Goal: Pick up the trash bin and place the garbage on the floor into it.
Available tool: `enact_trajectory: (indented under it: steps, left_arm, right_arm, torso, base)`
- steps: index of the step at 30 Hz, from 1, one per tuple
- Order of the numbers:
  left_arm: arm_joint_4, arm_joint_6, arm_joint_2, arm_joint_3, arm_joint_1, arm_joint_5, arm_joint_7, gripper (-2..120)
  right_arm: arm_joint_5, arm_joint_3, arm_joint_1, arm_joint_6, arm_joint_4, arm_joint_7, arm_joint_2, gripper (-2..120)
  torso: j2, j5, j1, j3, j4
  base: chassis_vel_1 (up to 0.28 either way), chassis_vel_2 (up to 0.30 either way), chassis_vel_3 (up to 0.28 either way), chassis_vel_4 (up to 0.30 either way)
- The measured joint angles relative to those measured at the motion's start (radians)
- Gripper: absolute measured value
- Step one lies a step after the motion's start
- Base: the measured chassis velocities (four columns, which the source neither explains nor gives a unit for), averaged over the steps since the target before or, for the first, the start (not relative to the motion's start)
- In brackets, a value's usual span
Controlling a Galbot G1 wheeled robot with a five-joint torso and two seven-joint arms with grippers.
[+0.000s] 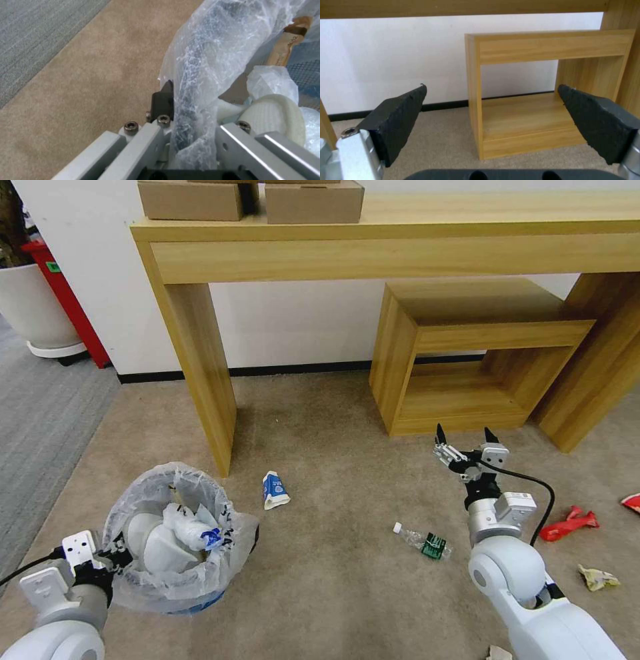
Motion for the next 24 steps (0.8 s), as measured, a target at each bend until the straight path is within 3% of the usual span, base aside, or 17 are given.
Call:
enact_trajectory:
  steps: [24]
  left_arm:
    - [0.02, -0.007, 0.003, -0.016, -0.012, -0.017, -0.011, 1]
  right_arm:
    - [-0.006, -0.024, 0.032, 0.014, -0.035, -0.008, 0.003, 100]
  torso:
    - [0.0, 0.0, 0.0, 0.0, 0.0]
  base:
    - [-0.012, -0.015, -0.016, -0.016]
